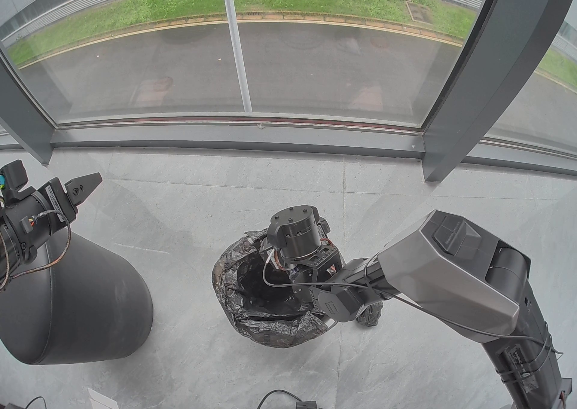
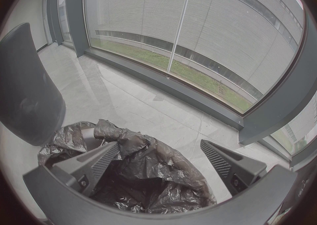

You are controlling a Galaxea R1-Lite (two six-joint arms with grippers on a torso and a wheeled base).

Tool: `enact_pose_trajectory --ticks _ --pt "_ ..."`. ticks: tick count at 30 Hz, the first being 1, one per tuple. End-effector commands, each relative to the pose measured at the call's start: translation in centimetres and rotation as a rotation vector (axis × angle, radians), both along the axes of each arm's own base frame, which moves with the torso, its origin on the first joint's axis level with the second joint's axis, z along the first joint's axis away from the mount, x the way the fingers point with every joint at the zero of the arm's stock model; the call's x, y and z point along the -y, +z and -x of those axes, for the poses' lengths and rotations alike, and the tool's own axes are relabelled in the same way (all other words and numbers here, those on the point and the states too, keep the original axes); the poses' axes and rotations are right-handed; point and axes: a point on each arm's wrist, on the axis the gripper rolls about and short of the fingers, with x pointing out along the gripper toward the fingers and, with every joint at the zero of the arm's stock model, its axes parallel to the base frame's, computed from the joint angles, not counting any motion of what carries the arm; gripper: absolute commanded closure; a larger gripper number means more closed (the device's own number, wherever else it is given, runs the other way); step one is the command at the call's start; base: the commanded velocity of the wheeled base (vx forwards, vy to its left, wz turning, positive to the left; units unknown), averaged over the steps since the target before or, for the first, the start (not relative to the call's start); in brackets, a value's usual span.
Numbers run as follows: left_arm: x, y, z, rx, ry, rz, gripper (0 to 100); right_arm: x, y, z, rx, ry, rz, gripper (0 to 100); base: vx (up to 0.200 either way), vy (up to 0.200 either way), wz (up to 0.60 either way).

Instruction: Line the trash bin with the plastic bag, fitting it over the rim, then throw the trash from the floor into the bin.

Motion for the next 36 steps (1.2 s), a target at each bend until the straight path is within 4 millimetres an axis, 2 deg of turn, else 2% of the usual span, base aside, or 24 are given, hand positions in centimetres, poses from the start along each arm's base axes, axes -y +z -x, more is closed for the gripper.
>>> enact_pose_trajectory --ticks 1,10,17,20,23,26,28,29,30,36 --pt "0.0 0.0 0.0 0.000 0.001 0.001 0 -0.1 -1.7 -0.4 -0.013 0.000 0.024 0 0.000 0.000 0.00" --pt "0.0 -0.3 0.0 -0.008 -0.001 -0.002 0 -0.1 -1.3 -0.2 -0.004 -0.001 0.019 0 0.000 0.000 0.00" --pt "0.0 -0.2 0.1 -0.003 -0.001 -0.001 0 -0.3 -1.7 0.0 -0.009 -0.006 0.027 0 0.000 0.000 0.00" --pt "0.0 -0.2 0.1 -0.003 -0.002 -0.001 0 -0.5 -1.3 0.2 -0.002 -0.003 0.020 0 0.000 0.000 0.00" --pt "0.1 -0.3 0.1 -0.005 -0.005 -0.002 0 -0.3 0.2 0.4 0.015 -0.006 0.003 0 0.000 0.000 0.00" --pt "0.1 -0.3 0.2 -0.005 -0.008 -0.002 0 0.5 2.5 1.2 0.041 -0.014 -0.020 0 0.000 0.000 0.00" --pt "0.2 -0.3 0.1 -0.006 -0.011 0.001 0 1.3 4.4 2.0 0.064 -0.016 -0.043 0 0.000 0.000 0.00" --pt "0.2 -0.3 0.1 -0.006 -0.011 0.001 0 1.3 4.4 2.0 0.064 -0.016 -0.043 0 0.000 0.000 0.00" --pt "0.2 -0.3 0.1 -0.006 -0.021 0.018 0 2.2 5.5 2.6 0.071 -0.017 -0.051 0 0.000 0.000 0.00" --pt "0.4 -0.2 0.4 -0.005 -0.085 0.046 0 5.1 7.2 4.5 0.084 -0.035 -0.068 0 0.000 0.000 0.00"
